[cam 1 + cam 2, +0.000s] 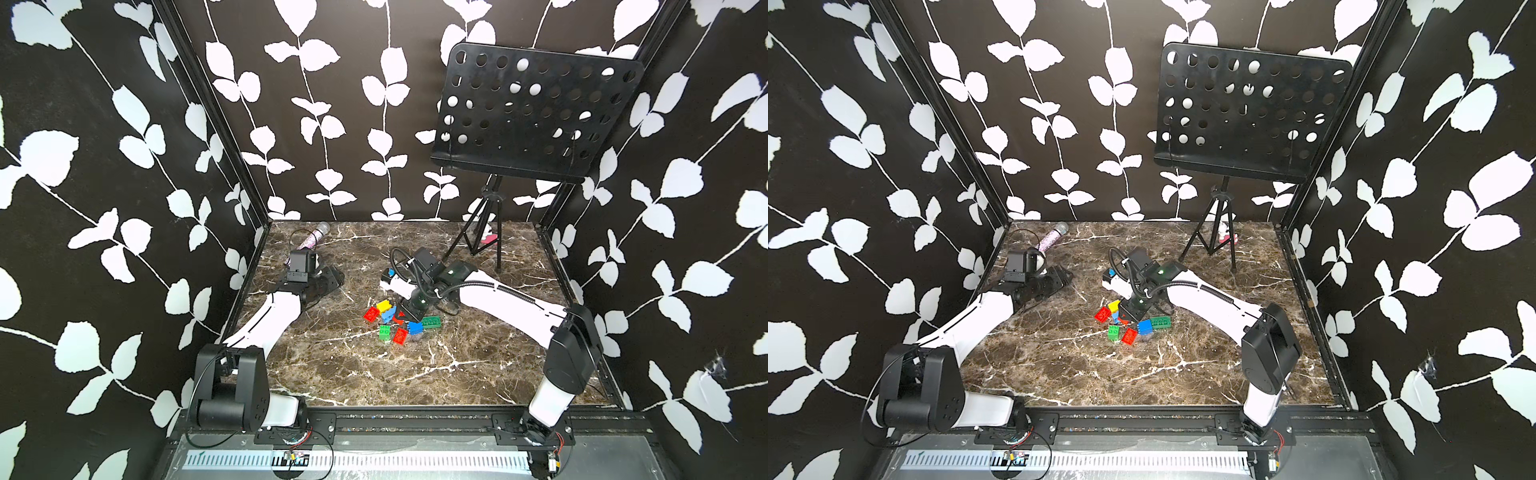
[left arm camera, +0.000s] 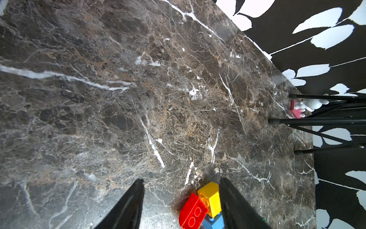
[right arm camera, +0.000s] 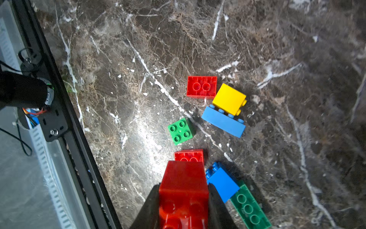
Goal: Assemble the letter r with lego
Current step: Assemble the lego brick with the lego brick.
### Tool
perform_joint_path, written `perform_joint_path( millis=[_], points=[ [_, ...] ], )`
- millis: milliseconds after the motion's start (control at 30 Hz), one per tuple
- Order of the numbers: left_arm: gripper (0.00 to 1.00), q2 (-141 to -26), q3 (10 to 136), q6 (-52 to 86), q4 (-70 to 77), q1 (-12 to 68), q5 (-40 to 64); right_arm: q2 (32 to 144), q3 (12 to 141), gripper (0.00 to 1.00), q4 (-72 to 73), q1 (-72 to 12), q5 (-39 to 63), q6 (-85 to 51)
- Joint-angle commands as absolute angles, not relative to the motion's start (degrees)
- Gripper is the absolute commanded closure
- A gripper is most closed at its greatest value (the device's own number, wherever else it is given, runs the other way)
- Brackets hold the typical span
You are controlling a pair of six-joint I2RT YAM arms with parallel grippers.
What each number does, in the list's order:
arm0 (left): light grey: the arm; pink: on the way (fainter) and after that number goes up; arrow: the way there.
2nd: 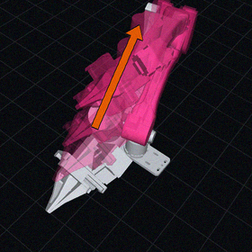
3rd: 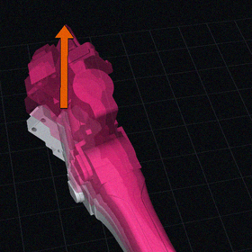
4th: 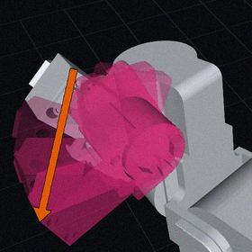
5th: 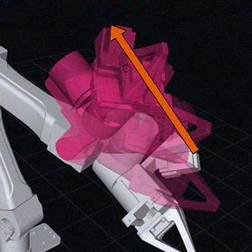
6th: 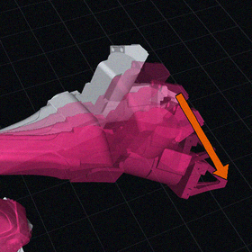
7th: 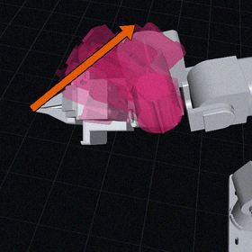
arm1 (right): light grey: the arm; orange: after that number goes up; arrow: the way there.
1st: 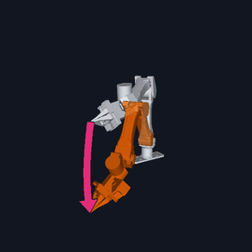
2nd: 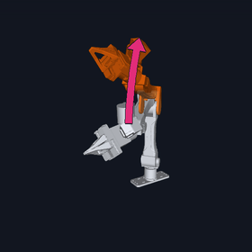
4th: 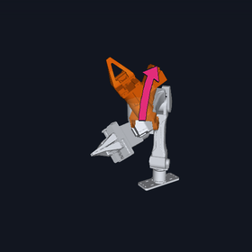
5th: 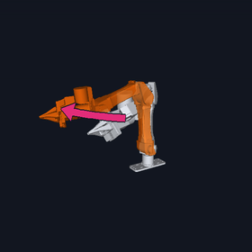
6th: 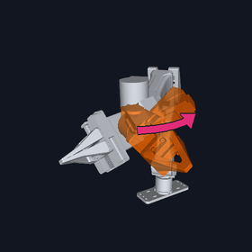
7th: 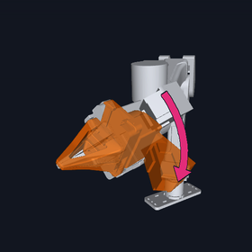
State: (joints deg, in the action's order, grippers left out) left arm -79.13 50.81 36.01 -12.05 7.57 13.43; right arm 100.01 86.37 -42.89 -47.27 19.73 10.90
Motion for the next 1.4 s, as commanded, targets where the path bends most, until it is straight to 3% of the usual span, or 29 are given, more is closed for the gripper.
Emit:
perform_joint_path(
  millis=[0,200,467,1367],
  points=[
    [0.37,-77.07,49.3,35.83,-12.14,7.38,13.02,99.87,87.88,0.71,-45.85,-47.03,21.3,27.4],
    [0.38,-75.76,48.53,35.61,-13.31,7.38,11.93,106.37,96.38,0.7,-52.69,-47.23,23.97,33.05],
    [0.36,-74.52,46.03,38.0,-10.83,5.34,14.11,112.98,103.48,0.7,-55.66,-50.82,17.6,33.44],
    [0.36,-74.05,42.55,39.85,-8.93,0.7,16.87,117.83,100.06,0.67,-49.86,-54.18,15.29,33.31]
  ],
)
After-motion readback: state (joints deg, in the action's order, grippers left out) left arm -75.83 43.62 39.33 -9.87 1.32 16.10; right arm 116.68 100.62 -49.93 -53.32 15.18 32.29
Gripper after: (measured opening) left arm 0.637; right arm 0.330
